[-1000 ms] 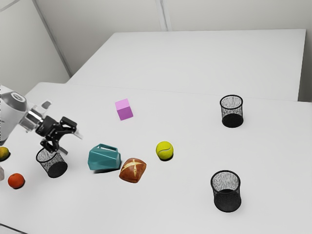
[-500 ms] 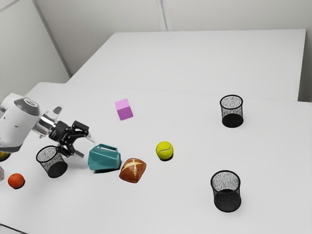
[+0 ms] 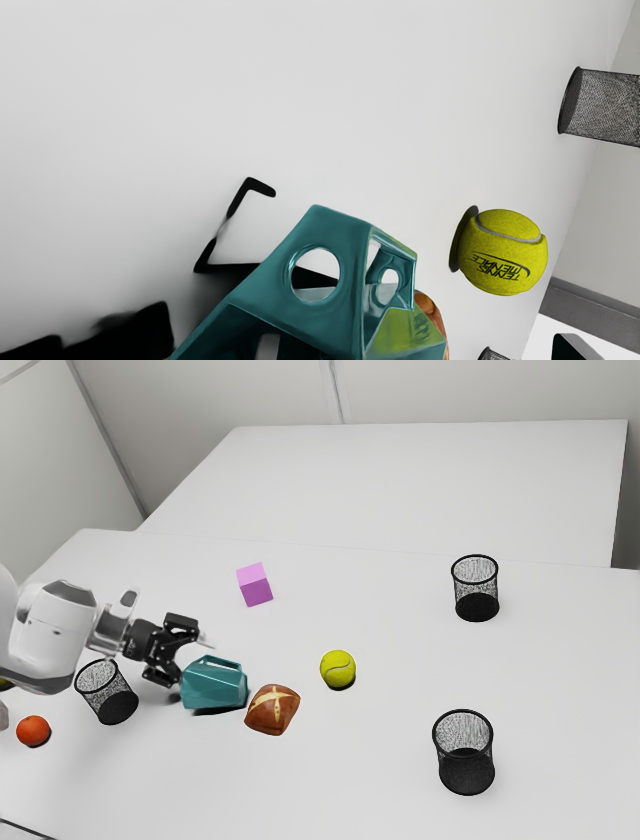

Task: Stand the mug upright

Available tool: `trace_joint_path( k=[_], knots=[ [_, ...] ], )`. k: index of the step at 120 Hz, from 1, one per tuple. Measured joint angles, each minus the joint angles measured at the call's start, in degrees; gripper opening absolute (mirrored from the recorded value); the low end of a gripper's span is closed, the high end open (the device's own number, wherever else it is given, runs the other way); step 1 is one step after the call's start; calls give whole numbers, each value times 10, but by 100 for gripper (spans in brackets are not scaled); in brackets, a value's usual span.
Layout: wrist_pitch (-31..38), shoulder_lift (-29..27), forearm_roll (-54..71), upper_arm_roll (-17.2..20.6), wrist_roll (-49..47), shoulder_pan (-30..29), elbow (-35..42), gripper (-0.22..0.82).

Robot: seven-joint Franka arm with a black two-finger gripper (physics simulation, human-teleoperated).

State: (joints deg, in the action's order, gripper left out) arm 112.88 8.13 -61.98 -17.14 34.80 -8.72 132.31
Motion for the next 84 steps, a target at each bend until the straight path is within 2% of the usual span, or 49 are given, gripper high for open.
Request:
trace_joint_path(
  k=[20, 26, 41, 51, 67, 84],
  knots=[
    [-4, -11, -10, 0, 39, 0, 12, 56],
    [-4, -12, -11, 0, 50, 0, 12, 48],
    [-4, -17, -20, 0, 72, 0, 12, 17],
    [-4, -20, -26, 0, 84, 1, 12, 3],
    [-3, -21, -34, 0, 100, 1, 11, -8],
    [-1, -25, -36, 0, 114, 1, 7, -13]
  ],
)
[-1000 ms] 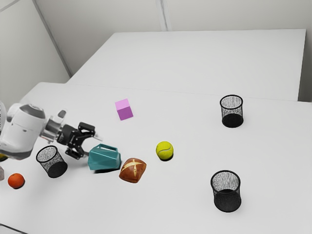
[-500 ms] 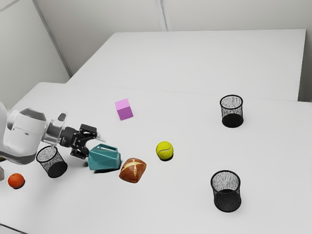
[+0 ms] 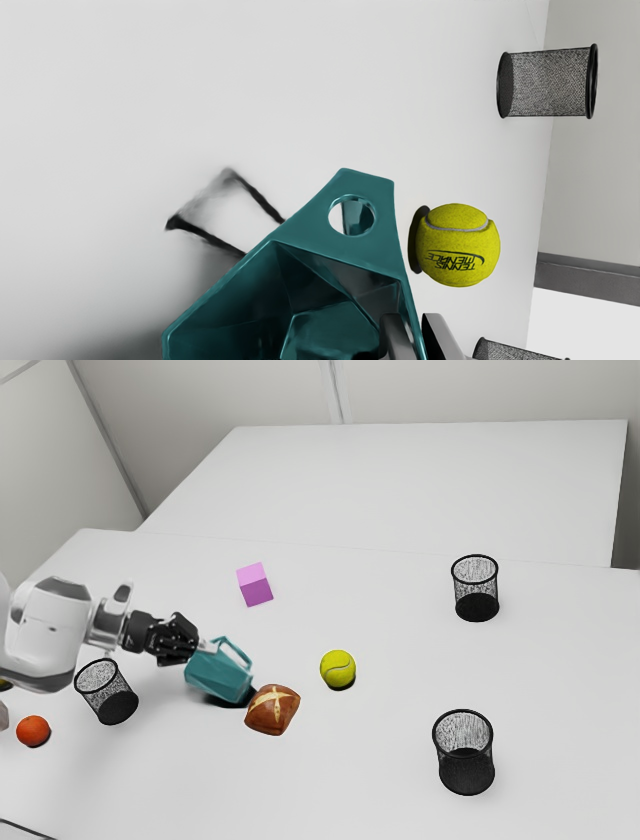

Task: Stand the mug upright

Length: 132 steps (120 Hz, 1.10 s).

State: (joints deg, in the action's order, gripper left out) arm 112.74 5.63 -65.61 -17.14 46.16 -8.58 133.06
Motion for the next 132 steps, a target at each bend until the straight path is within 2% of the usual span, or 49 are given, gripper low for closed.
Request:
trace_joint_path(
  k=[24, 39, 44, 61, 83, 93, 108, 132],
  knots=[
    [2, -23, 2, 3, 12, -1, -4, -15],
    [2, -44, 61, 15, 4, 2, -59, -17],
    [2, -44, 96, 31, -2, -7, -83, -17],
    [18, -27, 280, 119, -40, -48, -158, -17],
    [45, -16, 474, 193, -98, 31, -212, -18],
    [53, -10, 528, 205, -127, 45, -216, -18],
    [70, -1, 576, 213, -168, 19, -215, -18],
    [135, 18, 615, 217, -222, 18, -212, -18]
  ],
)
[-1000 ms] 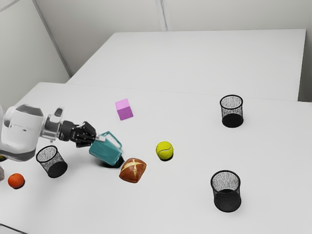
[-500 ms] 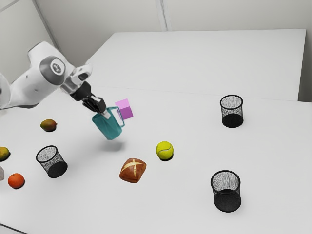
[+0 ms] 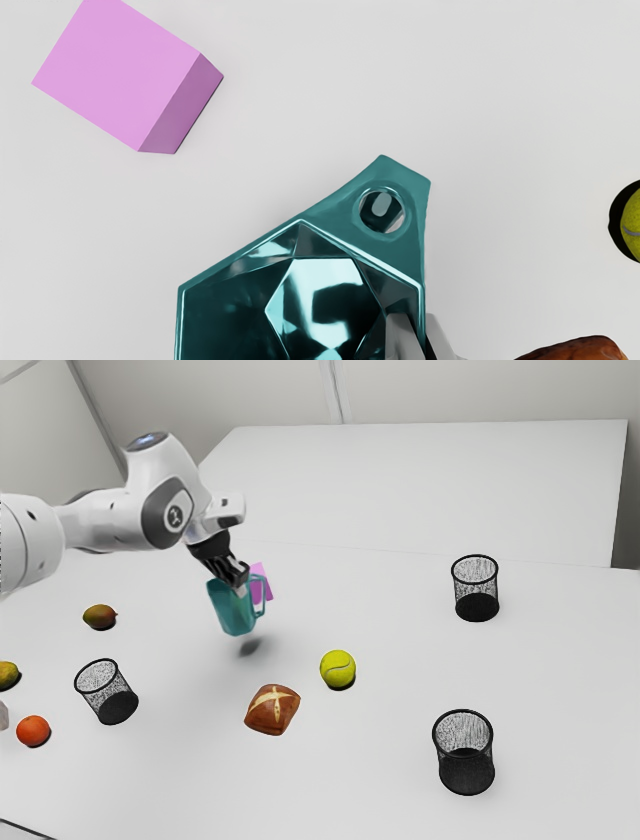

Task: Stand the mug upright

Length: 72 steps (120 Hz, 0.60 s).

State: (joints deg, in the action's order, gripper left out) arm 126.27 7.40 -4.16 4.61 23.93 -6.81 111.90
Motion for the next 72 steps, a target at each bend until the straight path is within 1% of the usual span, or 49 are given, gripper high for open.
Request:
trace_joint_path(
  k=[25, 52, 54, 72],
  knots=[
    [75, 16, 19, 2, -53, 8, 24, -18],
    [111, 19, 23, 5, -106, 11, 64, -18],
    [112, 19, 23, 5, -109, 11, 65, -16],
    [120, 21, 22, 5, -133, 11, 66, 18]
  ],
)
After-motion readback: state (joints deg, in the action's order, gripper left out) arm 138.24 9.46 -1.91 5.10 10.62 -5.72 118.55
